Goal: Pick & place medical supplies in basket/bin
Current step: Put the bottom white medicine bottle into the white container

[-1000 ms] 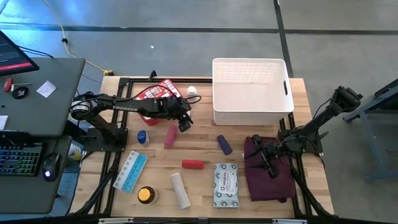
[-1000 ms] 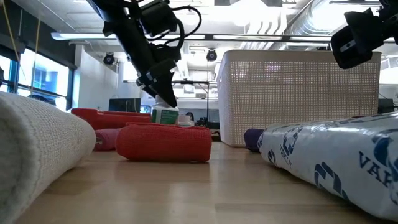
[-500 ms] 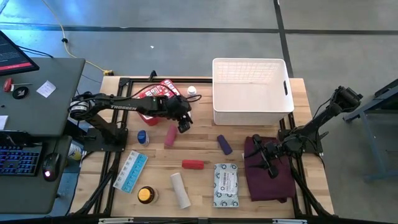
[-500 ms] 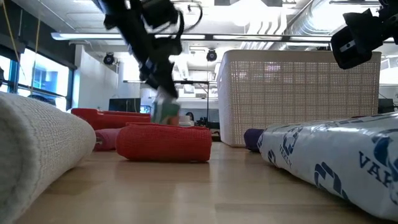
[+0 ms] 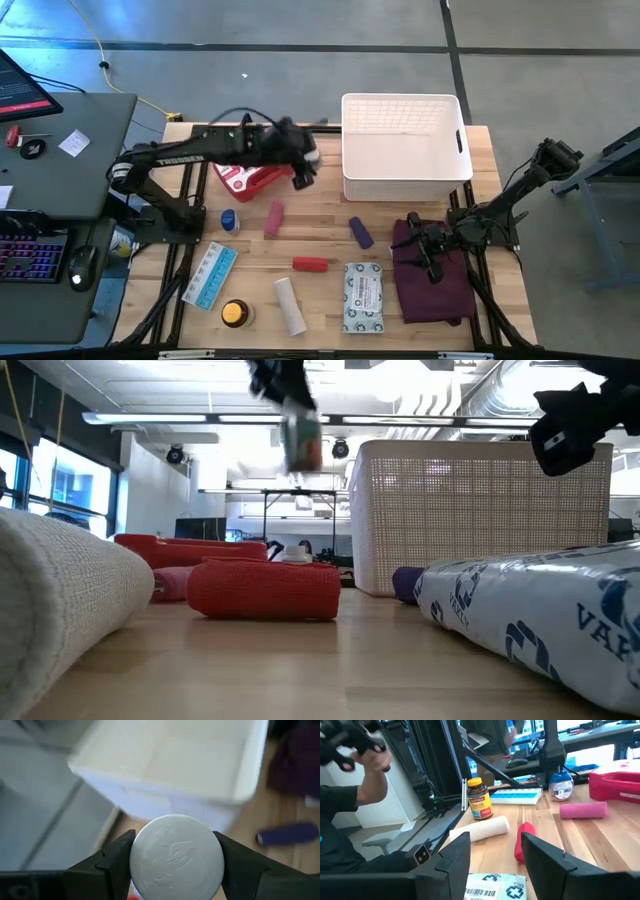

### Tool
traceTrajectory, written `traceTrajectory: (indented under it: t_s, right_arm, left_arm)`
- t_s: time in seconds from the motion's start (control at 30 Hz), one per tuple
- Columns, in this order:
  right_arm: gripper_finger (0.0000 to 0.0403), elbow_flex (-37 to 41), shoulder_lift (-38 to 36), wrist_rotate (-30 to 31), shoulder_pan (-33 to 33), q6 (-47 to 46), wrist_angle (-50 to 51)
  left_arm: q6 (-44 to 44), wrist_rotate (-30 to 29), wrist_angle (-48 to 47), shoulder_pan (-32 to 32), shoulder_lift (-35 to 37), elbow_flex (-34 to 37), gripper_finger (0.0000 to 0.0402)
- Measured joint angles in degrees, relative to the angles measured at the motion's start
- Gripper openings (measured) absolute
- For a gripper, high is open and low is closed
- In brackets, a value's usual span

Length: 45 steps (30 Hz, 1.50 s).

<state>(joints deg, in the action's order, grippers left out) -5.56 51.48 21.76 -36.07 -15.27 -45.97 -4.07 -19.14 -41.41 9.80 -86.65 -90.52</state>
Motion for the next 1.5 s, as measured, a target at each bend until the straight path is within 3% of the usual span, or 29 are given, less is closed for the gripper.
traceTrajectory:
  t_s: [0.2, 0.47, 0.67, 0.87, 1.17, 1.33, 1.5]
  right_arm:
    - [0.0167, 0.0, -0.04, 4.27, 1.05, 3.94, -2.83]
    - [0.0167, 0.0, -0.07, 5.64, 5.27, 7.34, -8.4]
    - [0.0167, -0.02, -0.11, 1.36, 8.87, 15.31, -18.43]
    - [0.0167, -0.02, -0.11, -9.07, 10.31, 21.61, -24.9]
    - [0.0167, -1.8, -0.07, -11.43, 10.14, 24.27, -23.79]
    - [0.0167, -2.34, -0.07, -11.19, 9.39, 22.95, -21.28]
    - [0.0167, -2.34, -0.07, -10.97, 9.41, 23.07, -20.95]
  left_arm:
    - [-7.19, 1.16, 7.51, -0.11, 0.09, -8.67, 0.0263]
    - [-10.85, 3.8, 19.48, 1.52, -1.27, -9.77, 0.0263]
    - [-10.83, 7.18, 25.65, 3.6, -6.88, -9.64, 0.0263]
    - [-10.74, 8.16, 27.28, 5.8, -11.67, -9.71, 0.0263]
    - [-7.29, 12.86, 33.17, 10.25, -20.19, -9.93, 0.0263]
    - [-8.19, 13.36, 29.46, 10.9, -24.2, -17.33, 0.0263]
    - [-9.69, 13.62, 18.44, 11.18, -30.39, -31.97, 0.0263]
